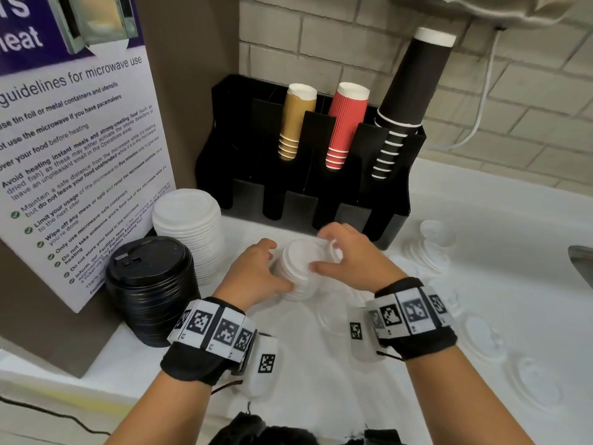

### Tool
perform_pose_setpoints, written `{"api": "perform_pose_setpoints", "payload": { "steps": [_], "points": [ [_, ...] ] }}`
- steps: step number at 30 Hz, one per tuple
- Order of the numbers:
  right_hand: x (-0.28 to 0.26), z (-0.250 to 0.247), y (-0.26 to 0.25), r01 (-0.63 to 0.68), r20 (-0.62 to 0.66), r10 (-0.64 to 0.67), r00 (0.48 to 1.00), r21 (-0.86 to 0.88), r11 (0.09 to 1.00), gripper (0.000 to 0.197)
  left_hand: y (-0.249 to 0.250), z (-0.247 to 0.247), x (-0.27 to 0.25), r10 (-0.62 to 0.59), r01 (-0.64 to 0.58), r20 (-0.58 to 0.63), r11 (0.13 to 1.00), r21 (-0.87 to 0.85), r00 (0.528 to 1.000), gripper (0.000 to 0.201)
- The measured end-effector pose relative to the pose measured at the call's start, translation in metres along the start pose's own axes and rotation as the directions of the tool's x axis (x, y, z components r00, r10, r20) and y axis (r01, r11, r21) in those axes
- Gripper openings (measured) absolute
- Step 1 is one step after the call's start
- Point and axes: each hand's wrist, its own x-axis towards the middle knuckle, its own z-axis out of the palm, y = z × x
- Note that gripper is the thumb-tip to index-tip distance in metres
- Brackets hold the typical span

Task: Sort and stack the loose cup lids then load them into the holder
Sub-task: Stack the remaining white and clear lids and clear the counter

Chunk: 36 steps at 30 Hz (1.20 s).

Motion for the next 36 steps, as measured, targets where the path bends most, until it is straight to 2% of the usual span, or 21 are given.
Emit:
{"api": "perform_pose_setpoints", "payload": {
  "steps": [2, 5, 8, 11, 17, 20, 23, 30, 33, 36],
  "points": [
    [-0.009, -0.005, 0.011, -0.103, 0.087, 0.116, 0.989, -0.138, 0.985, 0.05, 0.002, -0.002, 0.0, 0.028, -0.028, -0.013, 1.0, -0.015, 1.0, 0.092],
    [-0.02, -0.002, 0.02, -0.197, 0.276, 0.272, 0.922, -0.271, 0.942, 0.065, 0.009, -0.001, -0.001, 0.069, -0.07, -0.019, 0.997, -0.034, 0.997, 0.093],
    [-0.023, 0.004, 0.018, -0.203, 0.346, 0.292, 0.892, -0.27, 0.941, 0.076, 0.016, 0.001, -0.001, 0.099, -0.099, 0.002, 0.995, 0.004, 0.995, 0.091],
    [-0.024, 0.009, 0.016, -0.164, 0.368, 0.265, 0.891, -0.282, 0.945, 0.071, 0.021, 0.004, -0.001, 0.121, -0.122, 0.012, 0.992, 0.033, 0.993, 0.088],
    [-0.026, 0.01, 0.016, -0.14, 0.352, 0.243, 0.904, -0.292, 0.946, 0.06, 0.024, 0.004, -0.002, 0.136, -0.135, -0.004, 0.99, 0.047, 0.991, 0.076],
    [-0.027, 0.007, 0.018, -0.13, 0.336, 0.219, 0.916, -0.266, 0.955, 0.067, 0.023, 0.002, -0.001, 0.137, -0.137, 0.004, 0.989, 0.057, 0.991, 0.074],
    [-0.028, 0.012, 0.015, -0.092, 0.398, 0.197, 0.896, -0.266, 0.959, 0.078, 0.022, 0.002, -0.001, 0.139, -0.139, -0.005, 0.989, 0.048, 0.99, 0.074],
    [-0.026, 0.018, 0.015, -0.019, 0.419, 0.175, 0.891, -0.349, 0.937, 0.059, 0.022, 0.003, -0.001, 0.146, -0.144, -0.029, 0.987, 0.065, 0.989, 0.069],
    [-0.025, -0.001, 0.019, -0.084, 0.369, 0.184, 0.911, -0.271, 0.959, 0.055, 0.021, 0.002, -0.001, 0.141, -0.139, -0.023, 0.987, 0.079, 0.99, 0.069],
    [-0.019, -0.026, 0.021, -0.101, 0.222, 0.127, 0.967, -0.125, 0.987, 0.052, 0.021, 0.002, -0.002, 0.14, -0.138, -0.026, 0.988, 0.072, 0.99, 0.07]
  ]
}}
